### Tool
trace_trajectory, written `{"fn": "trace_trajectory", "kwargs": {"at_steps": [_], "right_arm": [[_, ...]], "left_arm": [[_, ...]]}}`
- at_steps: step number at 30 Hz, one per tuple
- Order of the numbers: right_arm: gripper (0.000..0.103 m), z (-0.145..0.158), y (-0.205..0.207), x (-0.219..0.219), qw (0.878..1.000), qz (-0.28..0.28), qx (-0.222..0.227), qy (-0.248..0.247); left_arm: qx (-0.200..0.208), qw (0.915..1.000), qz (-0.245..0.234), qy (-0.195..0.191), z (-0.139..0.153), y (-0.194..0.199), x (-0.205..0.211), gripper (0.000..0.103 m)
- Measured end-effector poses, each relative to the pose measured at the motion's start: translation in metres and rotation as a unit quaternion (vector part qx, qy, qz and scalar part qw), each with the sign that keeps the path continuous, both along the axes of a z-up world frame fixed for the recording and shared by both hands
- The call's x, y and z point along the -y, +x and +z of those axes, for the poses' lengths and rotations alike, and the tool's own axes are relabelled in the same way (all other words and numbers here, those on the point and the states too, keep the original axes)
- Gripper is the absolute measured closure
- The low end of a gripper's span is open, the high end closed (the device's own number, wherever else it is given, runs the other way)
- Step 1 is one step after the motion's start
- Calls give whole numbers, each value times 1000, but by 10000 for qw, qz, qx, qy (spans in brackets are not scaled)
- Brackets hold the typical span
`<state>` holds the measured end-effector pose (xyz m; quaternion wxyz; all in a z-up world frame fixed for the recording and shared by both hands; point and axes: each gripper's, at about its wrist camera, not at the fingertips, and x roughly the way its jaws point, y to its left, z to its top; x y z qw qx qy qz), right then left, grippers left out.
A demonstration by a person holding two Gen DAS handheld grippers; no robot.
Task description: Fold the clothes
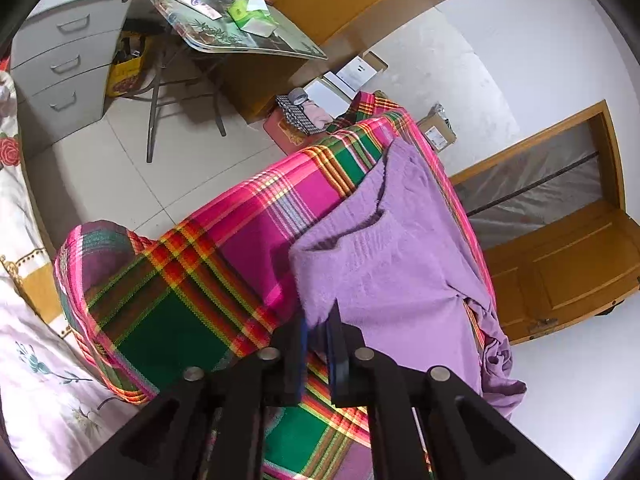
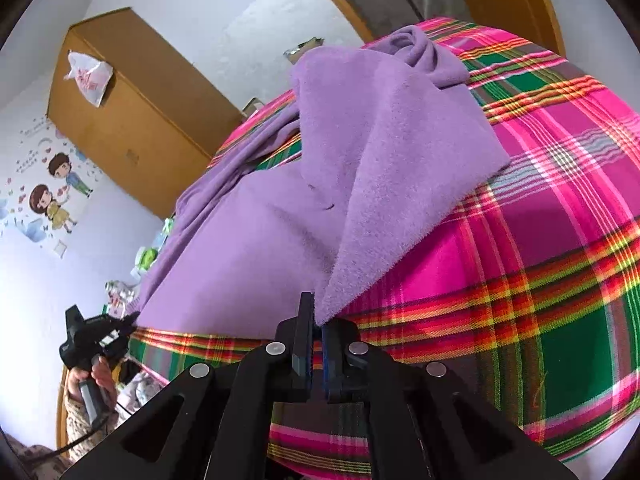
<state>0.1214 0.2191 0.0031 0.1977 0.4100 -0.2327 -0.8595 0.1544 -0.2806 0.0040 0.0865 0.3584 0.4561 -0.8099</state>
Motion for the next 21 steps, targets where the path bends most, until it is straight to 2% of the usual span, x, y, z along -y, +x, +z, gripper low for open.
{"fn": "trace_trajectory", "kwargs": {"at_steps": [3,6,10,13,17,21], "right_arm": [[92,5,2,-4,9998,99,-106,128],[85,12,6,-15,9995,65,-244,186],[84,20,11,-32,9987,-42,-404,309],[83,27,9,-48,9972,-313,-566,384],[83,36,-2,-68,9942,-679,-721,424],[82,37,-18,-81,9923,-806,-767,536]], "left_arm": [[-39,10000,-28,-29,6,7,-1,94],[-27,9996,53,-272,17,15,-3,93],[-110,9984,173,-524,31,25,-7,93],[-247,9975,-5,-661,43,20,-16,93],[-427,9923,-738,-895,55,-4,-51,87],[-525,9789,-1652,-1081,61,-34,-98,83]]}}
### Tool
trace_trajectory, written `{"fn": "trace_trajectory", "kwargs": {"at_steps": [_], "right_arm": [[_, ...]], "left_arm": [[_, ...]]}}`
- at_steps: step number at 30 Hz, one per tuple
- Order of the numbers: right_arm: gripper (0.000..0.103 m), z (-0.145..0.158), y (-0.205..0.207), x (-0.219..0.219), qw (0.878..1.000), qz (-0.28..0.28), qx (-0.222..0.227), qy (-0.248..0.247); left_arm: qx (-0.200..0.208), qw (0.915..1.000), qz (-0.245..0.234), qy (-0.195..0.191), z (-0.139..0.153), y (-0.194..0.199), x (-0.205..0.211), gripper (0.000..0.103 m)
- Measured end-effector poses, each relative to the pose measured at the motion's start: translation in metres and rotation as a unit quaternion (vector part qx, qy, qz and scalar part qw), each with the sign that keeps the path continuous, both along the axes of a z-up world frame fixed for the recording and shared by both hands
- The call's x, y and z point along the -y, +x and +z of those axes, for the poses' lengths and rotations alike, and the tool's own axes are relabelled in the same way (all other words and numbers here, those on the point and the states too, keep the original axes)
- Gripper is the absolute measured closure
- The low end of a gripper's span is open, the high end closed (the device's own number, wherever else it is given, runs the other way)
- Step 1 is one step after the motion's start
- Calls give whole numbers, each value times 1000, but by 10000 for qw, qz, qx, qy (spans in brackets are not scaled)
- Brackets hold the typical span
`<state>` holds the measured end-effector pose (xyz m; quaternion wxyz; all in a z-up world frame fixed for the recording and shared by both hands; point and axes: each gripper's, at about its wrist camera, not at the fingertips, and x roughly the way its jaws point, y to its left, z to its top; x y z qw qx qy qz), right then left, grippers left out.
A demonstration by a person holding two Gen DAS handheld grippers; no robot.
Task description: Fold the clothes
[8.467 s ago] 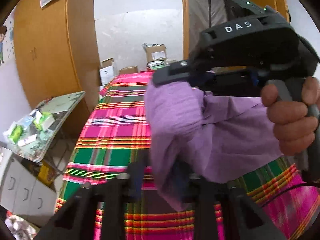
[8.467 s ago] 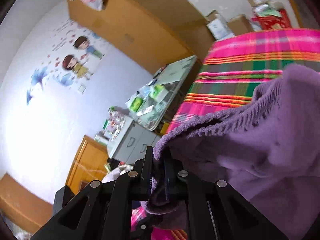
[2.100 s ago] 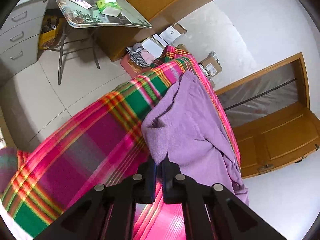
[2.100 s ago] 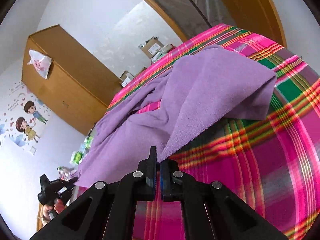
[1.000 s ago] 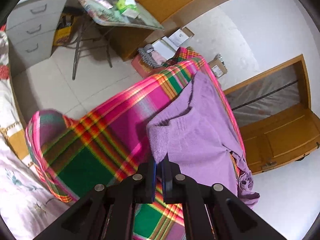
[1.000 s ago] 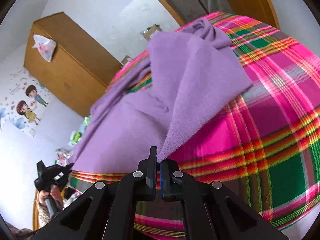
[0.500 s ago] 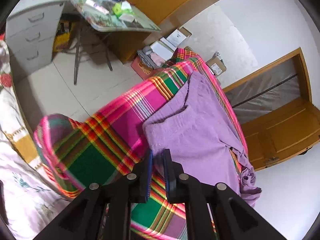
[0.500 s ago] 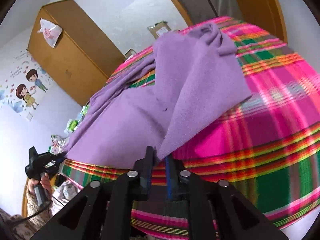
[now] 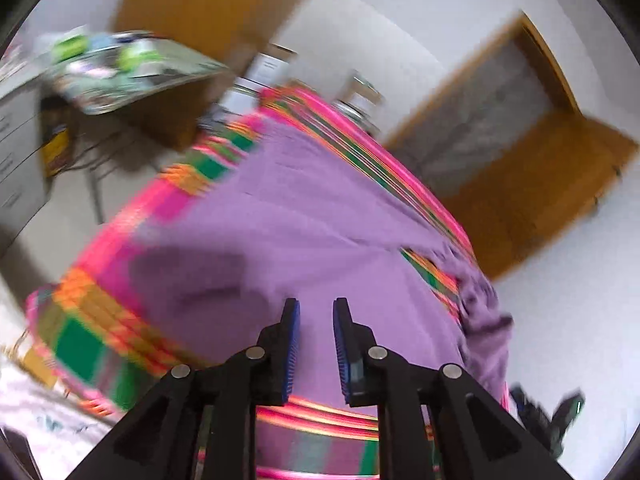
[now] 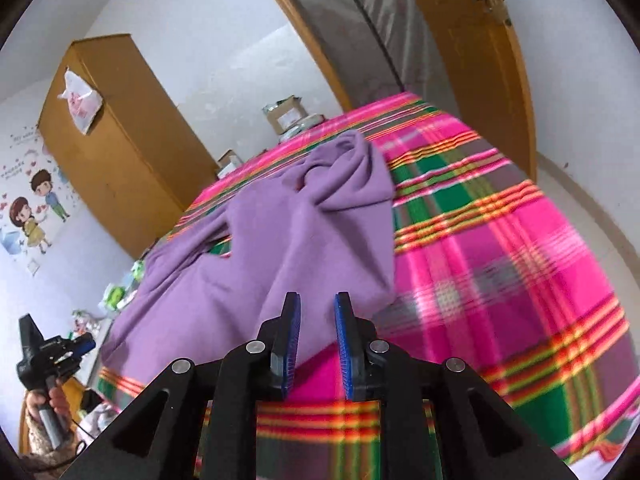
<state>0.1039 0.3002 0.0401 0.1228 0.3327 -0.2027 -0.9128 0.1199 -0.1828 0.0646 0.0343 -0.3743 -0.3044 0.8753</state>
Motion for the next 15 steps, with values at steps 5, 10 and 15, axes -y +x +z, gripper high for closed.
{"fn": "trace_trajectory", "kwargs": {"at_steps": [5,10,15], "right_arm": [[71,-9,-29,-22,9997,-193,138,-28],[69,-18,-59,-31,9991,-232,332,78],[69,-25,-91,-28,9981,-107,509,320]], "left_arm": [[167,9932,-1131,-238,-8,-36,-63,80],[339,9787,-1993,-366,-17,-63,-119,80],[388,9638,-2609,-390,-24,-79,-163,73]]}}
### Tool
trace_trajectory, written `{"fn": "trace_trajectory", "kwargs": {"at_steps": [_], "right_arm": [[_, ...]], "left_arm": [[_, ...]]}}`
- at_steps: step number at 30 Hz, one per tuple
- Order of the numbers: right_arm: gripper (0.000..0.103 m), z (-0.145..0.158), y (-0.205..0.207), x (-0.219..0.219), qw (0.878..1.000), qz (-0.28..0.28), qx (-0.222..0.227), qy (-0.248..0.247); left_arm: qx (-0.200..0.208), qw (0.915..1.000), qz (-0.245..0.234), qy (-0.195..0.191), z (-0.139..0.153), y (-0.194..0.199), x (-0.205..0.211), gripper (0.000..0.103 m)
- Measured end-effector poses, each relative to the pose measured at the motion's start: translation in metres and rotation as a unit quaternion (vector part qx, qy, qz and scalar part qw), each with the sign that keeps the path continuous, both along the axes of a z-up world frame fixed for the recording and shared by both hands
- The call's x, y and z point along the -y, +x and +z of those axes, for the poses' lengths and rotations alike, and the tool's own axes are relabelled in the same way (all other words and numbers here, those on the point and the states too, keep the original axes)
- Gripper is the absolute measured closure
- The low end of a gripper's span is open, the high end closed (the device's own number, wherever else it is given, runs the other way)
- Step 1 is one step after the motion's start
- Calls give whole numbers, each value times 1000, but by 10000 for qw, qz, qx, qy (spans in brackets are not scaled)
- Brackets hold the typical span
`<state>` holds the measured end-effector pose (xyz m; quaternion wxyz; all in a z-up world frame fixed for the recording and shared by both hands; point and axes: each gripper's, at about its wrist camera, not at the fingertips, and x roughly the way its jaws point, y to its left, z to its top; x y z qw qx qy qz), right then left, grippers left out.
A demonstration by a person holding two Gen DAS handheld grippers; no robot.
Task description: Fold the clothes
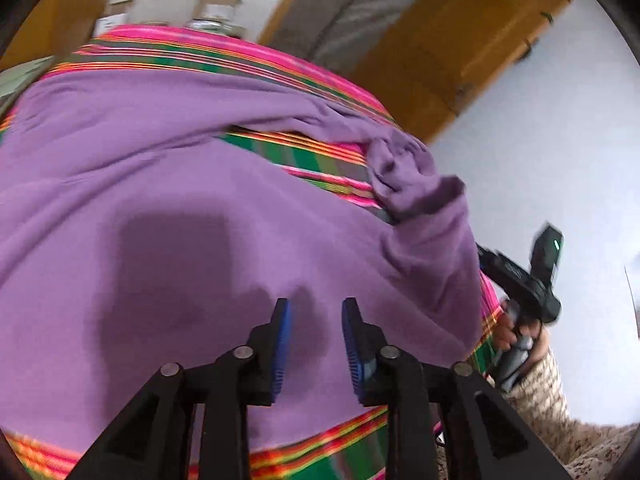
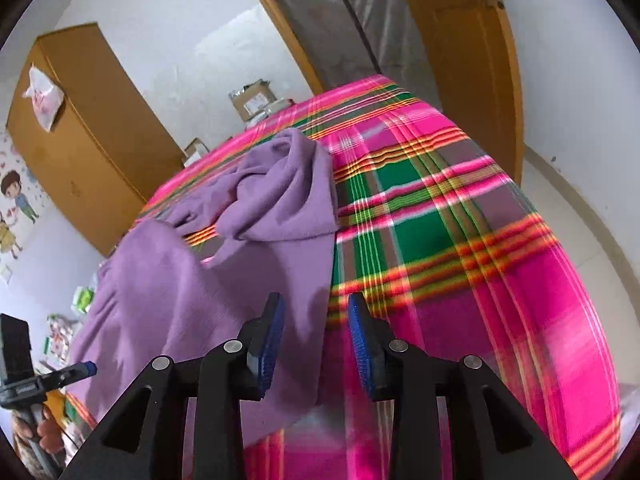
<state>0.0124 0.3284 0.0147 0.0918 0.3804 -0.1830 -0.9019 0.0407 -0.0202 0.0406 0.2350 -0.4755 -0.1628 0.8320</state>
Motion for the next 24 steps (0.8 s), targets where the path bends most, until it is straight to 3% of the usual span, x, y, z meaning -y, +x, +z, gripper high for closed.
{"fn": "trace_trajectory", "kwargs": {"at_steps": [5,10,18,21,23,24], "right_arm": [[68,-5,-31,2,9995,235,196,105],[63,-4,-55,9,9976,454,305,419],[60,-6,-74,32,9894,894,312,1103],[70,-6,-74,38,9863,992,266,1292],[82,-7,-72,43,9827,1009,229,1534],[93,-6,-71,43,9822,1033,217,1556]], "left_arm": [[86,9962,-863,-120,-7,-12,-54,69],[-59,9844,-1689,-500,-9,-2,-107,68],[-507,9672,-2221,-1124,-7,28,-139,67],[-466,9659,-2188,-1301,-12,28,-141,67],[-497,9653,-2179,-1348,-12,30,-142,67],[-503,9649,-2175,-1381,-12,31,-143,67]]}}
